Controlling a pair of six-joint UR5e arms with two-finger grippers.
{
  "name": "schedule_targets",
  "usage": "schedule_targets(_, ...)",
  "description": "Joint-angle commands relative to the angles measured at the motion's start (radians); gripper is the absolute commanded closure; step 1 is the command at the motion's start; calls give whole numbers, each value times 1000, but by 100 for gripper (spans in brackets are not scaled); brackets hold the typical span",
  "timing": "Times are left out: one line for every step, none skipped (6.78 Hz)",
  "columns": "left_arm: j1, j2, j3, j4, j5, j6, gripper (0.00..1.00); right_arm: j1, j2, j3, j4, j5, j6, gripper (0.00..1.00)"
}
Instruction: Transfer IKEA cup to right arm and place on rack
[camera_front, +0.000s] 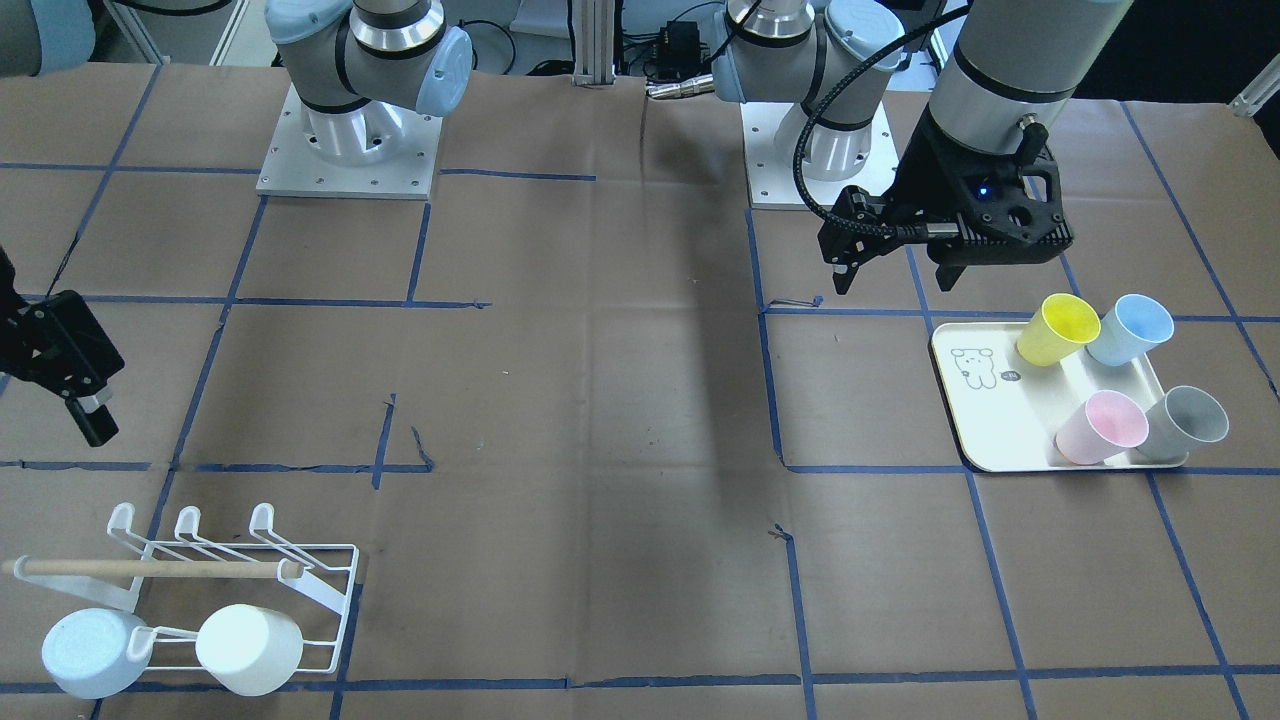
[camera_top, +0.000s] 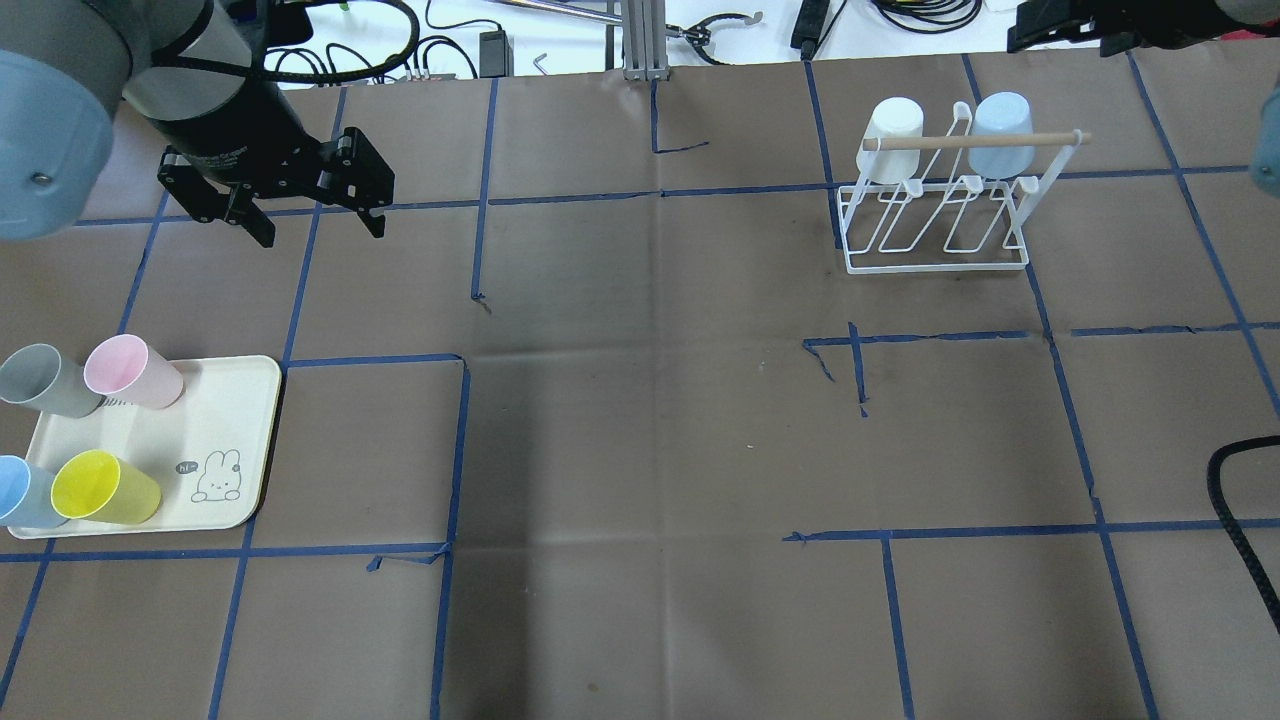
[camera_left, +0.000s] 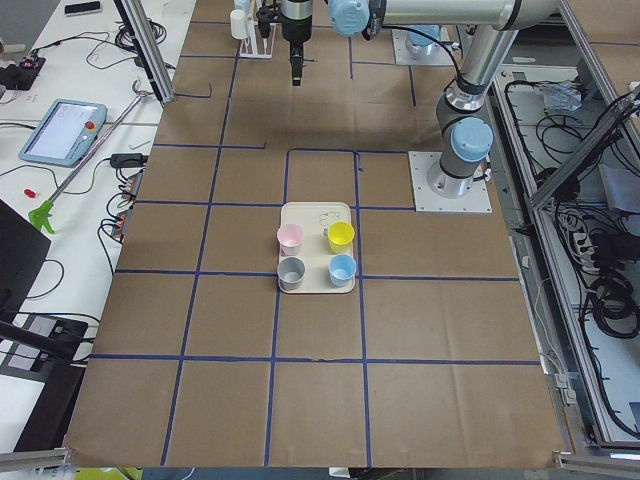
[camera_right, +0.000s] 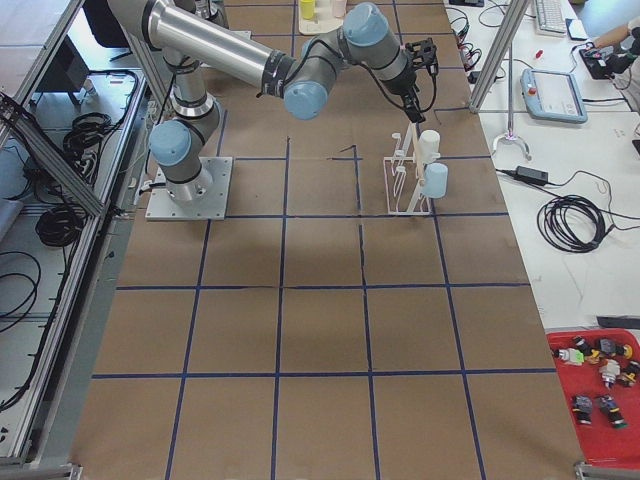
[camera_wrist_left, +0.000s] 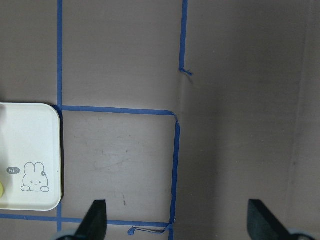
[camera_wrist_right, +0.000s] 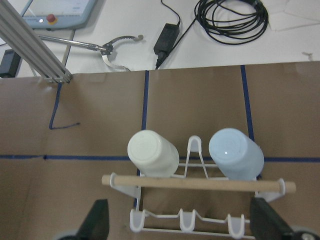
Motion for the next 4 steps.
schedule_targets(-2, 0, 0, 0, -2, 0, 1, 108, -88, -2, 241, -166, 46, 0)
schedule_targets(-2, 0, 0, 0, -3, 0, 1, 160, -128, -4, 331, -187, 155, 0)
schedule_targets(-2, 0, -2, 0, -3, 0, 1, 216, -147, -8, 395, -209, 217, 0)
schedule_targets(-2, 0, 0, 0, -3, 0, 1, 259, -147, -51, 451, -262, 231, 0)
